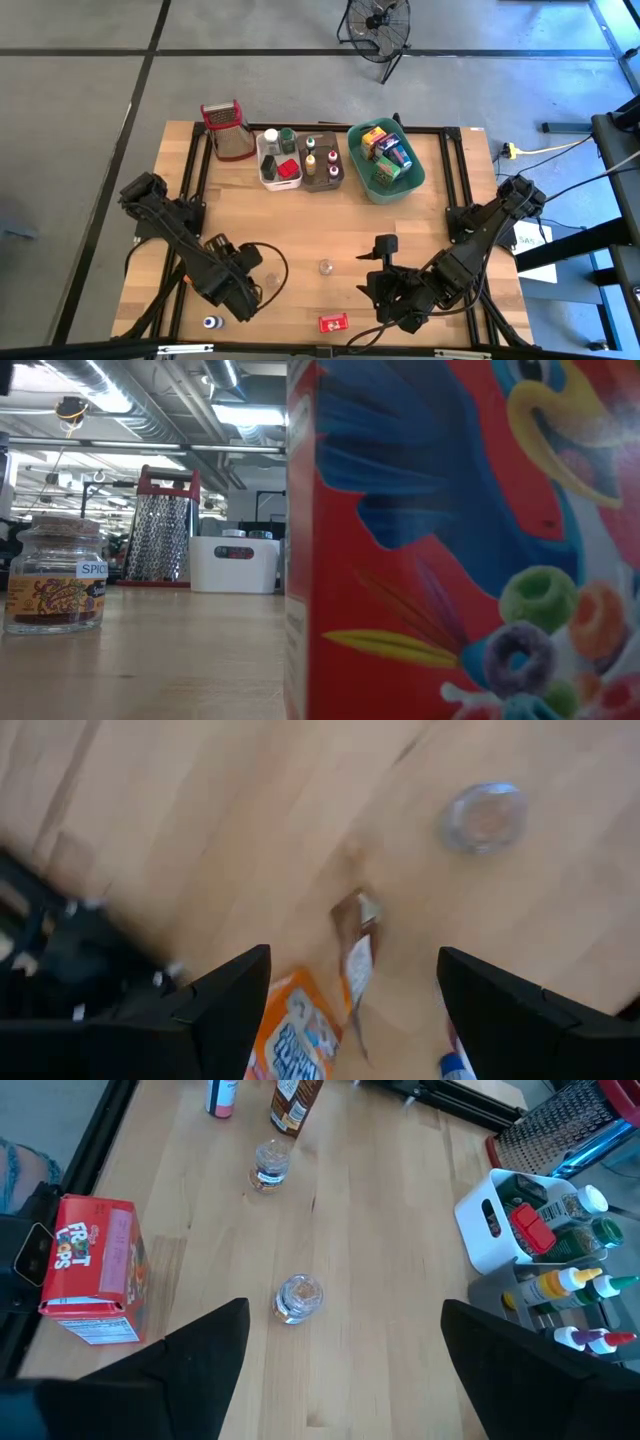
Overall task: Pick & Place Kitchen Items
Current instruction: Put the orange spice pack into the left white bin
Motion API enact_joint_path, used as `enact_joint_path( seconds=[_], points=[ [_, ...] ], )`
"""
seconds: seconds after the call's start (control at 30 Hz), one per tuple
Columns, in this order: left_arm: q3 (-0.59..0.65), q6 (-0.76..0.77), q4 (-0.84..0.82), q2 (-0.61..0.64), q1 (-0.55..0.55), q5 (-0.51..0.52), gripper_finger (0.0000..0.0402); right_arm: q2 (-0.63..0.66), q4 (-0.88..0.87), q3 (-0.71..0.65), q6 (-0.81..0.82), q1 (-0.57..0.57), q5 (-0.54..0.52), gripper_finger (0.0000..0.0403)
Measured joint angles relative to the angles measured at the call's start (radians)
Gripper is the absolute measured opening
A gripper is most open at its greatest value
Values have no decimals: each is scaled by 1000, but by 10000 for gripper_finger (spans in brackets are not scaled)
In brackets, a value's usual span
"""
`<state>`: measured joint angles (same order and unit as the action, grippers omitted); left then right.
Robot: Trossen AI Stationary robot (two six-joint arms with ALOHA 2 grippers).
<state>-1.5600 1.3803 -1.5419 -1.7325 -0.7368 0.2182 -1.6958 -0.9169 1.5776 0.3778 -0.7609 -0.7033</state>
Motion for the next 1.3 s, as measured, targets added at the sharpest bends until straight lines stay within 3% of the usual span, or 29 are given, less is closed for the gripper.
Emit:
enact_joint_path(
  seconds=[0.23,0.47,0.67,0.97,1.3],
  points=[
    [1,137,-17,-10,8,-82,282,0,-3,0,0,0,0,332],
    [17,102,-11,-11,8,-82,282,0,-3,0,0,0,0,332],
    [97,100,11,-13,19,-148,282,0,-3,0,0,0,0,332],
    [196,-24,179,-13,55,-170,280,0,-3,0,0,0,0,332],
    [232,-44,179,-13,66,-191,207,0,-4,0,0,0,0,332]
  ],
)
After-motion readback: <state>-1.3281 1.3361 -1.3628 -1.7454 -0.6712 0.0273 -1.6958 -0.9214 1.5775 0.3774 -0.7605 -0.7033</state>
